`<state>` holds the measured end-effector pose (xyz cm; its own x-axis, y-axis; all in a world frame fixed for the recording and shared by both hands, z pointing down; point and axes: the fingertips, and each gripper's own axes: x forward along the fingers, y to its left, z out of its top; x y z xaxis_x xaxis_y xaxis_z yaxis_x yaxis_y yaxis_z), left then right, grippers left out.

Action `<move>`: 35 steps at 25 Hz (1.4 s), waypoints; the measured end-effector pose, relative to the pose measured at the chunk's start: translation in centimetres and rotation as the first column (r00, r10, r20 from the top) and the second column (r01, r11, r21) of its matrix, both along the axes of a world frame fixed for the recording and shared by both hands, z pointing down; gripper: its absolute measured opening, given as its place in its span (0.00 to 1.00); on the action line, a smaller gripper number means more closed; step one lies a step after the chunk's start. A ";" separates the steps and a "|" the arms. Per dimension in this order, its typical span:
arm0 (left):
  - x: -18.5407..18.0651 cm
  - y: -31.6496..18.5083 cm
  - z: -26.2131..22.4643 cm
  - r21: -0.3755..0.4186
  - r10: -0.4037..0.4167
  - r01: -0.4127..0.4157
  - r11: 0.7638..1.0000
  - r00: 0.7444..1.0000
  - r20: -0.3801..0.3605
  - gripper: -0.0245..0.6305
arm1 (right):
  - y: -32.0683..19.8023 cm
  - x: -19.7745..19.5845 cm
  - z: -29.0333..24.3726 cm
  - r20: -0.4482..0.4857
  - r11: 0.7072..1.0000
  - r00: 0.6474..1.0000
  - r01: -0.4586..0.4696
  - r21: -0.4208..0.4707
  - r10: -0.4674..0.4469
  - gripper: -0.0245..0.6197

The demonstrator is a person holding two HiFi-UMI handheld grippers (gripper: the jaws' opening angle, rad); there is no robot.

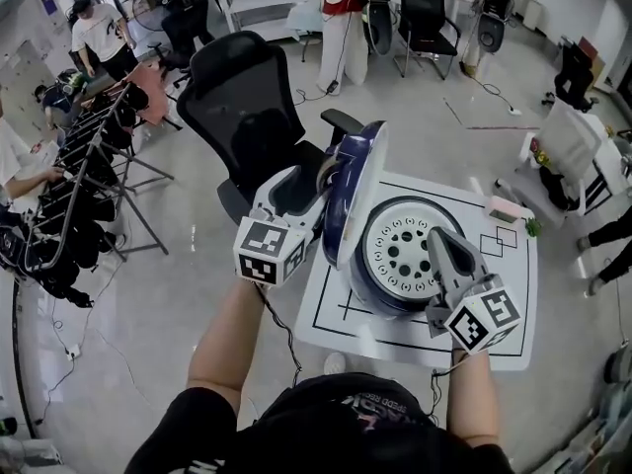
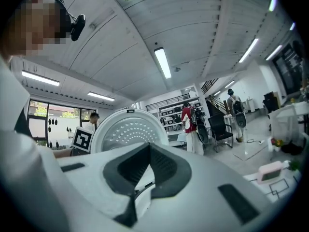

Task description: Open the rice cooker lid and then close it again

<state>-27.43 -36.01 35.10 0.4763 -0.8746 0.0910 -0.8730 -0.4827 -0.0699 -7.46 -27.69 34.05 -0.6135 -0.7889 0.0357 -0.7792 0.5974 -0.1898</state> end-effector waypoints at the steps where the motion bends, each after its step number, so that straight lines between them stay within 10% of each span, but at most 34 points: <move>1: 0.3 -0.4 0.1 -0.002 0.013 -0.013 1.000 1.000 0.002 0.43 | -0.1 0.0 0.0 -0.001 1.000 1.000 -0.008 -0.001 0.008 0.04; 8: 2.9 -1.8 1.0 0.008 0.070 -0.070 0.998 0.997 0.029 0.41 | -0.3 1.2 1.1 -0.002 0.998 0.998 -0.057 -0.004 0.057 0.04; 14: 5.6 -1.8 2.0 0.020 0.109 -0.110 0.994 0.993 0.045 0.21 | -0.3 3.1 2.3 -0.004 0.997 0.997 -0.078 -0.003 0.078 0.04; 35: 10.5 -0.9 -0.2 0.107 0.129 -0.184 0.977 0.913 0.387 0.21 | 0.0 3.2 -1.3 -0.034 0.986 0.987 -0.158 0.046 0.160 0.04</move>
